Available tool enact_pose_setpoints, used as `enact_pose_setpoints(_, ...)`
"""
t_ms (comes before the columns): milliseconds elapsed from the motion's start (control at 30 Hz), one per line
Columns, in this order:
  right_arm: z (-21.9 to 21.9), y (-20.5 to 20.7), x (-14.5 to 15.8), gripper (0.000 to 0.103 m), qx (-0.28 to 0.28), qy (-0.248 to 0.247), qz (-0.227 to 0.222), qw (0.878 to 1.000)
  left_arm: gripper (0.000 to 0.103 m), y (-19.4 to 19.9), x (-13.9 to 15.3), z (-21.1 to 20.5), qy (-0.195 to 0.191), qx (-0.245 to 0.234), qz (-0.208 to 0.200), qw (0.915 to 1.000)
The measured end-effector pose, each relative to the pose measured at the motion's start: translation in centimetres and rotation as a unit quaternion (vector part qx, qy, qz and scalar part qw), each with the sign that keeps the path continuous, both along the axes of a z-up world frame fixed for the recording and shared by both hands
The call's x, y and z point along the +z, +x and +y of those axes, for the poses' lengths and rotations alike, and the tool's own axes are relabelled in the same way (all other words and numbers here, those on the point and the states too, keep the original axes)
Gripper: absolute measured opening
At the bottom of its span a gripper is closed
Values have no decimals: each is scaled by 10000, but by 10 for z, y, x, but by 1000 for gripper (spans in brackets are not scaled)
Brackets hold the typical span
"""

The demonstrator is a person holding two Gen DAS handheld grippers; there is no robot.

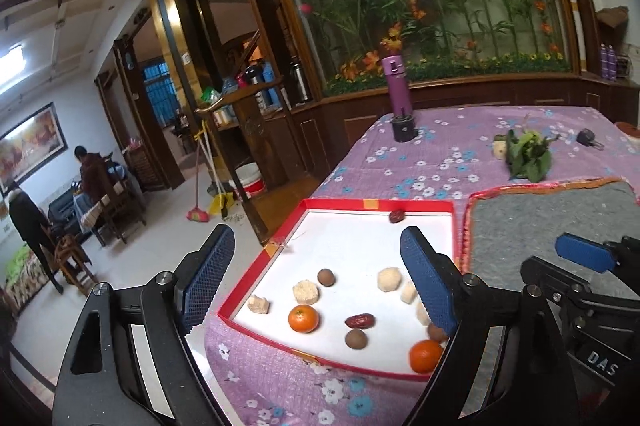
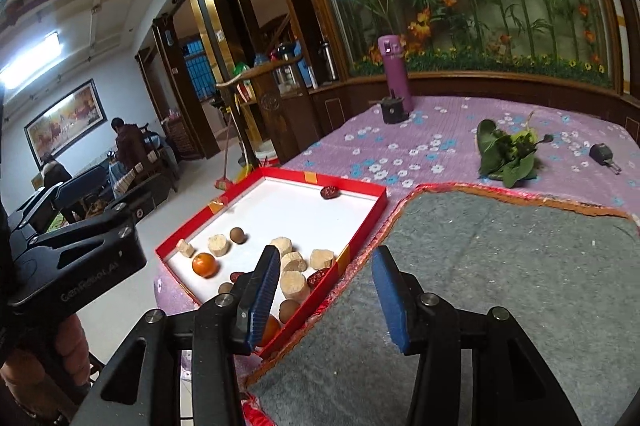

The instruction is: Organize fruits

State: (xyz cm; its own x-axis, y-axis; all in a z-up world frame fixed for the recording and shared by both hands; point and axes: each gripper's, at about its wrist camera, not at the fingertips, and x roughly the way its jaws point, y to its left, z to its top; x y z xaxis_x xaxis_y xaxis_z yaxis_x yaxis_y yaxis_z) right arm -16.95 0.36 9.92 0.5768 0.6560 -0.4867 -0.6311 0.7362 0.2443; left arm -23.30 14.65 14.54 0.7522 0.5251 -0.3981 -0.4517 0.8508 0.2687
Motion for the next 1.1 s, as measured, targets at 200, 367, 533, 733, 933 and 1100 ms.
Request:
enact_pose_setpoints(200,-10,0,5,47,-94,76,-64,9999,86,-7,15,-7,-339,-163,-53,9993)
enact_pose_setpoints(367,-13,4,3,47,-99,91,-19,9999,86,-11,23,-7,-287,-26,-155,9995)
enact_pose_setpoints(533,-9,3,2,47,-41,76,-3,10000,86,-14,25,-4,-365,-74,-169,9992)
enact_pose_setpoints(733,-1,2,0,47,38,4,-11,10000,86,-18,25,-8,-130,-115,-285,9994)
enact_pose_setpoints(933,8,-1,-3,47,128,-39,-9,9999,86,-24,27,5,-198,45,-434,9989)
enact_pose_setpoints(1100,16,-4,-8,47,215,-148,-11,9997,86,-24,27,8,-202,54,-420,9989)
